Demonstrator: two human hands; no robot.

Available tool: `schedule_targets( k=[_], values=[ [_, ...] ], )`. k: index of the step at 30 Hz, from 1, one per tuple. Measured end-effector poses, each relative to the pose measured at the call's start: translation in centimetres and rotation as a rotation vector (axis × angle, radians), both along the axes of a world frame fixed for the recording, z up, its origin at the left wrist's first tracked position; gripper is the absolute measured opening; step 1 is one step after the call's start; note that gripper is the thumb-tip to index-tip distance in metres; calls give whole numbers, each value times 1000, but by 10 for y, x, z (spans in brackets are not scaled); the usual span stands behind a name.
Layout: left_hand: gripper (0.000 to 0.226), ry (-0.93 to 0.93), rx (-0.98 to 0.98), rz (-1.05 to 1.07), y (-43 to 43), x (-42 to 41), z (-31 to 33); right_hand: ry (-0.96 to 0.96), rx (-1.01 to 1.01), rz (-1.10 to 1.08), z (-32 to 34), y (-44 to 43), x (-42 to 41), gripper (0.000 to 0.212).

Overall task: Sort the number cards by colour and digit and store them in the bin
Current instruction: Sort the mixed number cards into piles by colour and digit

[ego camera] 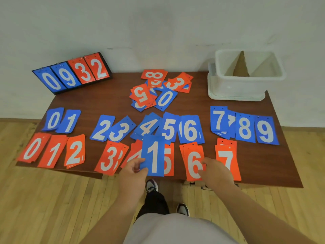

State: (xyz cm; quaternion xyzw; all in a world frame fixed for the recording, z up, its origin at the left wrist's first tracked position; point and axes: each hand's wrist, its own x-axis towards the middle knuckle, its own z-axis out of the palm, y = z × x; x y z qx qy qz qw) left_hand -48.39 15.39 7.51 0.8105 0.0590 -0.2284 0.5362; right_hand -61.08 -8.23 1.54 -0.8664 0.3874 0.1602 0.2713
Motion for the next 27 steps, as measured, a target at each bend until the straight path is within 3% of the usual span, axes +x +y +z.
schedule_targets(
  k=[5,13,22,27],
  values=[
    [25,-48,-13,32,13,21,4,-199,124,18,30,15,43,32],
    [27,-117,14,155,84,92,1,-356,210,248,58,74,167,27],
    [31,-137,148,248,211,246,-20,-308,192,284,22,166,304,30],
    [28,-122,261,115,239,347,-35,-179,170,222,9,192,359,36]
  ],
)
